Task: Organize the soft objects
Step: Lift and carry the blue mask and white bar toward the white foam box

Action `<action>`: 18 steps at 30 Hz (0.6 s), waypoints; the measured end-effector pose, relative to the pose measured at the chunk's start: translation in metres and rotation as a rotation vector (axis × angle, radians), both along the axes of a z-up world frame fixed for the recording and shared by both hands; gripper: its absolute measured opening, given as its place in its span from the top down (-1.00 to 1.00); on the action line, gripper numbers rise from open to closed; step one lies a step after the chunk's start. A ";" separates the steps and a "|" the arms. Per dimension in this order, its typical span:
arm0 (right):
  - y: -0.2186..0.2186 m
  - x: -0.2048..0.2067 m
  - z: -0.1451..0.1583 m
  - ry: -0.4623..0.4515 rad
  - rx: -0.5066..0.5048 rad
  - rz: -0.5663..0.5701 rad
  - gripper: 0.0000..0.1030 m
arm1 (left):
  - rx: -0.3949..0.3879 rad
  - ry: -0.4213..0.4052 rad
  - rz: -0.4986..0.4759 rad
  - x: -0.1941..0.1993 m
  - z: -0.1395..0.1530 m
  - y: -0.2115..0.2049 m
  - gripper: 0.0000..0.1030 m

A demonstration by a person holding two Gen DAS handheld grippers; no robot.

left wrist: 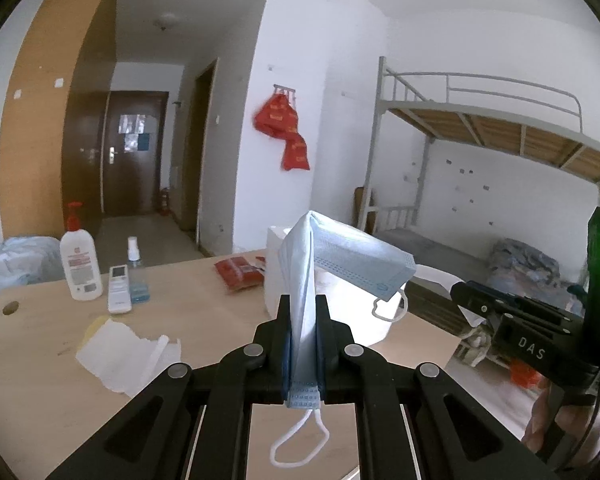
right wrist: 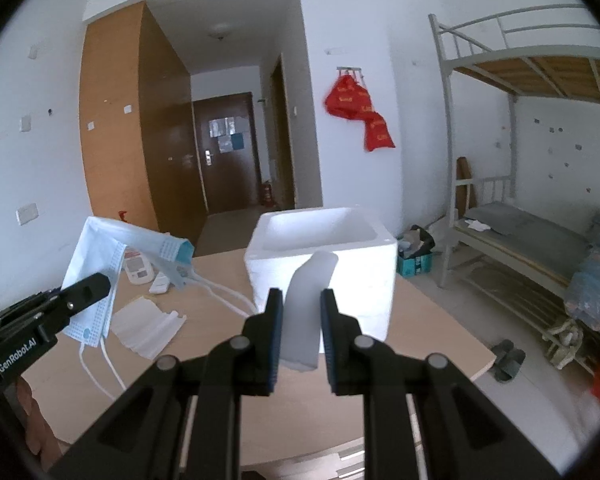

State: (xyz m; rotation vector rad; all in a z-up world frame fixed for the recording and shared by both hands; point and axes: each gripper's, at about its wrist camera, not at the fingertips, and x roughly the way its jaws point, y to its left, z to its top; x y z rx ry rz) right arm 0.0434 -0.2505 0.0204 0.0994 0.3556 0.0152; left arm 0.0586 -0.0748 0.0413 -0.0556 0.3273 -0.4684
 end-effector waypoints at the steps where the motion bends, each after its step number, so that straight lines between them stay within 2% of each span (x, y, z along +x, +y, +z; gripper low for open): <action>1: -0.001 -0.001 0.000 0.000 0.003 -0.004 0.57 | 0.003 -0.001 -0.004 0.000 0.000 -0.002 0.81; 18: -0.015 0.002 0.002 -0.001 0.007 -0.019 0.57 | 0.007 0.003 -0.022 0.008 -0.002 -0.012 0.81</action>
